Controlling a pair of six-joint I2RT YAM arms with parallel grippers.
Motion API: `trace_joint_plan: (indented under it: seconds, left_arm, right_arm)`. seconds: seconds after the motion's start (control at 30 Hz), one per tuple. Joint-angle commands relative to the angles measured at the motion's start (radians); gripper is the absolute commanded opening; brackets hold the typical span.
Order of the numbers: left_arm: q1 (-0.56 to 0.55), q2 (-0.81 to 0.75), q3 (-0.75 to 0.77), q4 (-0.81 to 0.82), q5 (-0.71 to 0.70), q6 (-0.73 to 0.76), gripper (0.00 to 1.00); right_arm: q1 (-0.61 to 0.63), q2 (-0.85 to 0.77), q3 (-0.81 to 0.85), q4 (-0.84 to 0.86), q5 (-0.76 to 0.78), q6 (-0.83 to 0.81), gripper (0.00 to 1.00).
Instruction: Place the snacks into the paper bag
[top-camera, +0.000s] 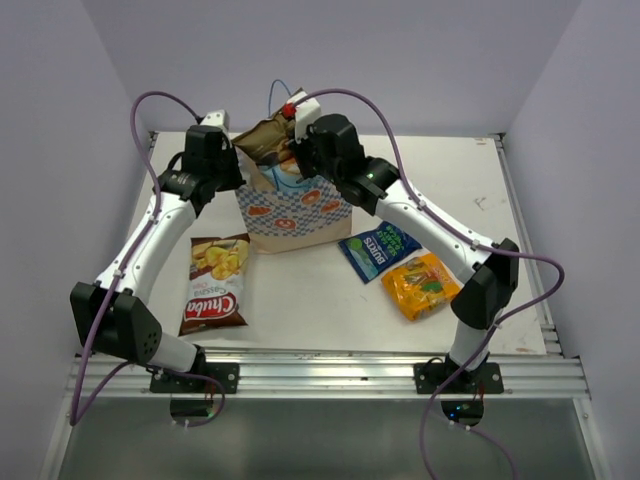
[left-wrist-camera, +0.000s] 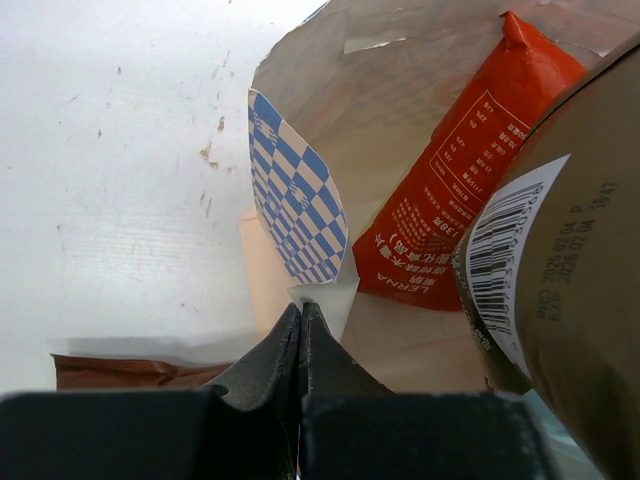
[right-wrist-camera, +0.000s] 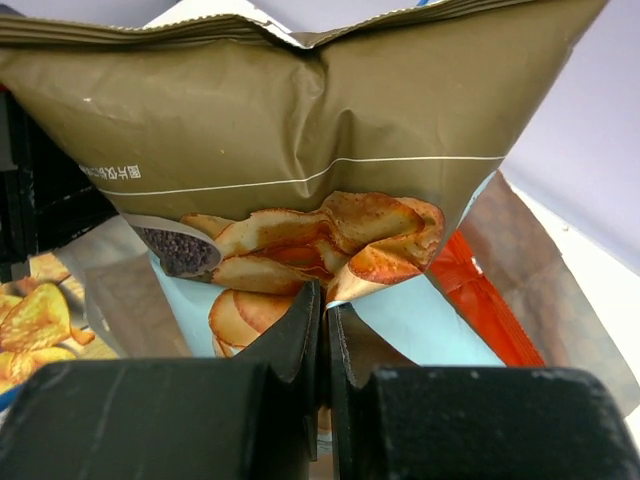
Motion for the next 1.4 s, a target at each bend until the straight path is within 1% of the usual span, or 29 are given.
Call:
trace_joint_plan:
  seconds: [0.0,0.1,0.13,0.17,0.2,0.23,0.27,0.3,0.33,0.37,0.4,0.43,0.47,0.5,0.57,0.67,0.7,0.8,0.9,0.93,1.0,1.03,1.07,1.1,1.17,1.27,1.37]
  left_arm:
    - [-0.004,-0.011,0.036,-0.009,-0.031,0.025,0.0]
    - [-0.004,-0.023,0.03,-0.006,-0.032,0.026,0.0]
    - [-0.004,-0.023,0.029,-0.006,-0.032,0.025,0.0]
    - [-0.004,-0.026,0.027,-0.005,-0.032,0.026,0.0]
    - [-0.004,-0.029,0.026,-0.005,-0.032,0.025,0.0]
    - [-0.005,-0.031,0.024,-0.003,-0.032,0.026,0.0]
    - [-0.004,-0.031,0.022,-0.002,-0.032,0.027,0.0]
    - [-0.004,-0.031,0.022,-0.002,-0.031,0.025,0.0]
    - [-0.004,-0.031,0.022,0.0,-0.031,0.025,0.0]
    - [-0.004,-0.031,0.022,0.0,-0.029,0.023,0.0]
    - [-0.004,-0.031,0.024,0.0,-0.028,0.023,0.0]
    - [-0.004,-0.034,0.024,0.0,-0.028,0.022,0.0]
    - [-0.004,-0.037,0.024,0.0,-0.029,0.023,0.0]
    - [-0.005,-0.038,0.024,-0.003,-0.037,0.023,0.0]
    - [-0.004,-0.045,0.026,-0.009,-0.055,0.025,0.0]
    - [-0.004,-0.051,0.032,-0.038,-0.129,0.017,0.0]
    - [-0.004,-0.051,0.033,-0.054,-0.172,0.011,0.0]
    - [-0.004,-0.057,0.023,-0.072,-0.216,-0.007,0.0]
    - [-0.004,-0.063,0.009,-0.084,-0.243,-0.03,0.0]
    - [-0.004,-0.066,0.006,-0.084,-0.244,-0.033,0.0]
    - [-0.004,-0.068,-0.001,-0.08,-0.237,-0.033,0.0]
    - [-0.004,-0.068,-0.001,-0.077,-0.229,-0.033,0.0]
    - [-0.004,-0.066,-0.002,-0.072,-0.212,-0.032,0.0]
    - [-0.004,-0.065,-0.004,-0.066,-0.204,-0.032,0.0]
    - [-0.004,-0.06,-0.007,-0.063,-0.181,-0.032,0.0]
    - [-0.005,-0.049,-0.013,-0.057,-0.145,-0.032,0.0]
    - [-0.004,-0.049,-0.027,-0.041,-0.112,-0.032,0.0]
  right_arm:
    - [0.016,-0.008,-0.006,-0.167,-0.092,0.001,0.0]
    - [0.023,-0.009,-0.037,-0.217,-0.104,0.018,0.0]
    - [0.023,-0.014,-0.047,-0.23,-0.104,0.019,0.08]
    - [0.026,-0.023,-0.057,-0.23,-0.107,0.018,0.39]
    - [0.029,-0.041,-0.066,-0.228,-0.109,0.012,0.53]
    - [0.029,-0.049,-0.06,-0.221,-0.112,0.006,0.56]
    - [0.032,-0.055,-0.048,-0.221,-0.106,0.0,0.62]
    - [0.037,-0.058,0.004,-0.222,-0.098,-0.019,0.67]
    - [0.037,-0.057,0.041,-0.23,-0.088,-0.03,0.75]
    - [0.04,-0.051,0.081,-0.234,-0.057,-0.039,0.86]
    - [0.043,-0.046,0.174,-0.242,-0.045,-0.062,0.87]
    - [0.048,-0.039,0.223,-0.254,-0.029,-0.071,0.88]
    - [0.049,-0.034,0.268,-0.259,0.012,-0.082,0.98]
    - [0.057,-0.034,0.349,-0.263,0.027,-0.105,0.99]
    - [0.065,-0.039,0.434,-0.279,0.075,-0.126,0.99]
    - [0.066,-0.083,0.442,-0.283,0.098,-0.14,0.99]
    - [0.065,-0.098,0.424,-0.283,0.11,-0.142,0.99]
    - [0.066,-0.153,0.319,-0.274,0.124,-0.129,0.99]
    - [0.077,-0.192,0.246,-0.303,0.104,-0.085,0.99]
    - [0.083,-0.201,0.226,-0.308,0.069,-0.073,0.99]
    - [0.109,-0.242,0.122,-0.288,0.014,-0.016,0.98]
    - [0.118,-0.258,0.074,-0.267,-0.052,0.008,0.98]
    - [0.141,-0.273,-0.03,-0.236,-0.084,0.074,0.98]
    - [0.156,-0.29,-0.073,-0.175,-0.11,0.099,0.98]
    - [0.202,-0.279,-0.145,-0.129,-0.155,0.147,0.98]
    - [0.265,-0.209,-0.111,-0.107,-0.175,0.151,0.99]
    - [0.31,-0.135,-0.092,-0.092,-0.277,0.183,0.99]
